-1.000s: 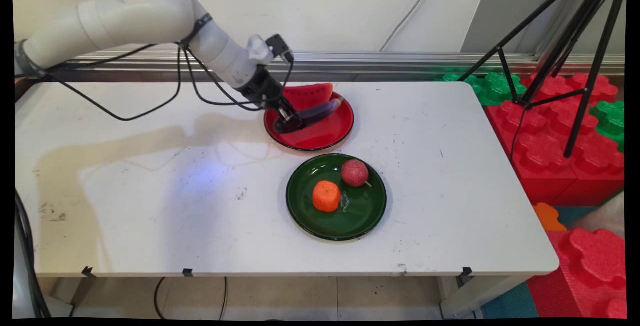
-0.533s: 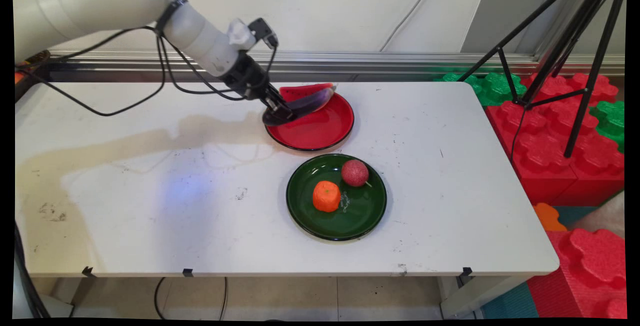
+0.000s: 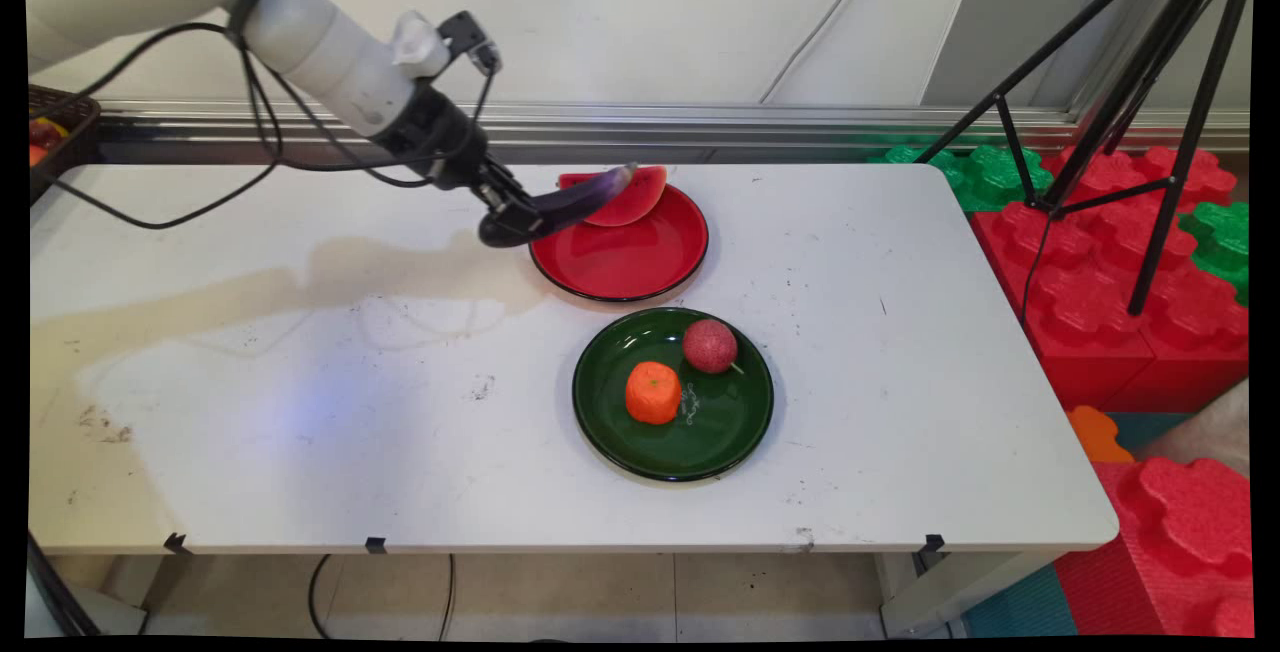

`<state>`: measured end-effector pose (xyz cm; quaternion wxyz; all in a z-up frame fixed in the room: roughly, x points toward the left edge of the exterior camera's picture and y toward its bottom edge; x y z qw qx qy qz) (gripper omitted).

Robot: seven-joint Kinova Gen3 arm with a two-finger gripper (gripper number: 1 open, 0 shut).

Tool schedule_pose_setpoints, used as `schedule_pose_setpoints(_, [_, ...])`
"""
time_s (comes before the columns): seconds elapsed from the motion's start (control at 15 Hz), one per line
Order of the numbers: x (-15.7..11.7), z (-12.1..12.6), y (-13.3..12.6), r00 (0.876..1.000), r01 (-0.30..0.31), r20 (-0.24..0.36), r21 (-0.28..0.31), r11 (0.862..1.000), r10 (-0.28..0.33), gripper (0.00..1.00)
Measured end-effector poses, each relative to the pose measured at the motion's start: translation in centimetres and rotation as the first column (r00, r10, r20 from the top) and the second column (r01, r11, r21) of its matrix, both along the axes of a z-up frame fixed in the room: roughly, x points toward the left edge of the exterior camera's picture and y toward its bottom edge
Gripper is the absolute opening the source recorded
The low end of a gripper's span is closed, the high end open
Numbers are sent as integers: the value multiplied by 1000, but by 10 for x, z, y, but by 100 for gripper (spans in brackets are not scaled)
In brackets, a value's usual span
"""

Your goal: Place the picked object on the table

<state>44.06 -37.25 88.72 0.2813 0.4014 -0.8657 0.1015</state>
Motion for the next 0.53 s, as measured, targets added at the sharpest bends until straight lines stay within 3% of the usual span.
schedule_pose_setpoints(0.53, [33,10,38,999,0,39,50,999,-2,0])
